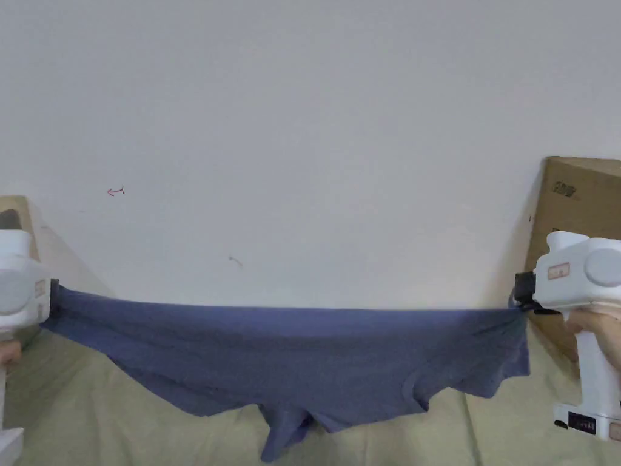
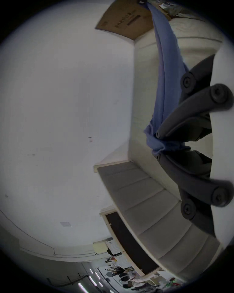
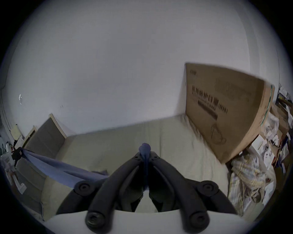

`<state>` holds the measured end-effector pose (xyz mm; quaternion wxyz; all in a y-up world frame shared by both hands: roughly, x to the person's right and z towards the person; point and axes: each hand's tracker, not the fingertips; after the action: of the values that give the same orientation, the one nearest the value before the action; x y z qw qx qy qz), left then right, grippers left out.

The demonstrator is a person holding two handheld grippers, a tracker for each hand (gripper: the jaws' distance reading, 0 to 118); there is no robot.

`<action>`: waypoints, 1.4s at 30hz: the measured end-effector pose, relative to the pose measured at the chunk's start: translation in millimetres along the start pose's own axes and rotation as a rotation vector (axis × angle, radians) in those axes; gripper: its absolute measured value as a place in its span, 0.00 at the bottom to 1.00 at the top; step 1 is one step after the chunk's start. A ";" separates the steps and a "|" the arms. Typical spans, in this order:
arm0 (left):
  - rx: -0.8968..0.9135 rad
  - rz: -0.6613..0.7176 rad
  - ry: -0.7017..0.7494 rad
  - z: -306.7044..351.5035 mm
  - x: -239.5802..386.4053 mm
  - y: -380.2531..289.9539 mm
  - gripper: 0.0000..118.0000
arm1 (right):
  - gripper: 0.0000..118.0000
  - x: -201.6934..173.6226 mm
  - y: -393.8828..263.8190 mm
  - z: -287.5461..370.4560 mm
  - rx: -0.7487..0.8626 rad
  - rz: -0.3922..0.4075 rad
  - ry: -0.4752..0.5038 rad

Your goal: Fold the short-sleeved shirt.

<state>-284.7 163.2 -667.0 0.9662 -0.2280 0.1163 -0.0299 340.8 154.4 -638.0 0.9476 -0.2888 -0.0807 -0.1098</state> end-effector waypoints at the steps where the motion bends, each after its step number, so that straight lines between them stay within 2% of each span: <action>1: -0.026 -0.012 0.008 -4.5 1.0 -21.9 0.06 | 0.03 2.8 -19.7 -9.3 -0.038 0.007 -0.014; 3: -0.083 -0.010 -0.001 -8.4 -1.1 -64.5 0.06 | 0.03 11.6 -58.1 -23.4 -0.112 0.003 -0.015; 6: -0.164 0.050 -0.016 -3.4 -7.8 -124.6 0.06 | 0.03 27.1 -116.1 -31.1 -0.199 -0.045 -0.033; 8: -0.221 0.073 -0.003 5.2 -14.2 -167.8 0.06 | 0.03 48.0 -156.5 -42.2 -0.280 -0.033 -0.028; 10: -0.235 0.091 -0.008 20.3 -21.9 -205.9 0.06 | 0.03 59.7 -194.8 -37.6 -0.326 -0.030 -0.044; 13: -0.315 0.107 0.002 51.1 -32.1 -259.5 0.06 | 0.03 76.4 -246.2 -21.9 -0.378 -0.082 -0.045; 17: -0.387 0.191 0.002 97.1 -51.3 -314.4 0.06 | 0.03 89.3 -294.7 3.7 -0.404 -0.100 -0.055; 21: -0.426 0.169 0.003 129.4 -65.3 -351.7 0.06 | 0.03 100.6 -325.4 20.4 -0.433 -0.084 -0.071; 24: -0.458 0.093 -0.006 140.8 -66.3 -369.3 0.06 | 0.03 108.2 -341.3 30.4 -0.437 -0.167 -0.071; 26: -0.459 0.058 -0.004 144.2 -61.9 -372.4 0.06 | 0.03 106.0 -347.3 35.2 -0.423 -0.161 -0.073; 30: -0.454 -0.002 0.002 141.6 -53.7 -372.4 0.06 | 0.11 95.8 -350.1 36.4 -0.403 -0.113 -0.110; 31: -0.475 -0.032 0.002 139.6 -52.3 -371.2 0.10 | 0.21 95.0 -349.4 37.0 -0.405 -0.111 -0.128; 32: -0.508 -0.051 0.009 138.9 -50.7 -369.9 0.21 | 0.31 93.0 -348.8 41.1 -0.404 -0.111 -0.127; 33: -0.519 -0.055 0.006 138.7 -51.1 -368.8 0.51 | 0.47 92.9 -347.2 45.1 -0.399 -0.110 -0.136; 34: -0.528 -0.050 -0.001 138.8 -52.8 -370.0 0.79 | 0.58 92.9 -345.6 50.1 -0.383 -0.114 -0.150; 35: -0.522 -0.043 -0.001 144.1 -53.2 -367.5 0.96 | 0.57 93.7 -342.6 57.4 -0.351 -0.119 -0.137; 38: -0.450 -0.022 -0.002 166.6 -49.9 -350.3 0.93 | 0.57 92.4 -335.4 87.9 -0.255 -0.129 -0.108; 41: -0.400 -0.025 -0.083 185.5 -40.9 -330.2 0.93 | 0.57 88.2 -336.0 120.6 -0.186 -0.129 -0.065; 42: -0.391 -0.030 -0.121 195.4 -32.3 -324.4 0.89 | 0.57 86.2 -339.0 129.1 -0.169 -0.134 -0.047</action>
<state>-271.1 -38.6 -345.3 0.9083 -0.4142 0.0583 -0.0075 325.9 -60.8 -333.9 0.9083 -0.3641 -0.1127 -0.1723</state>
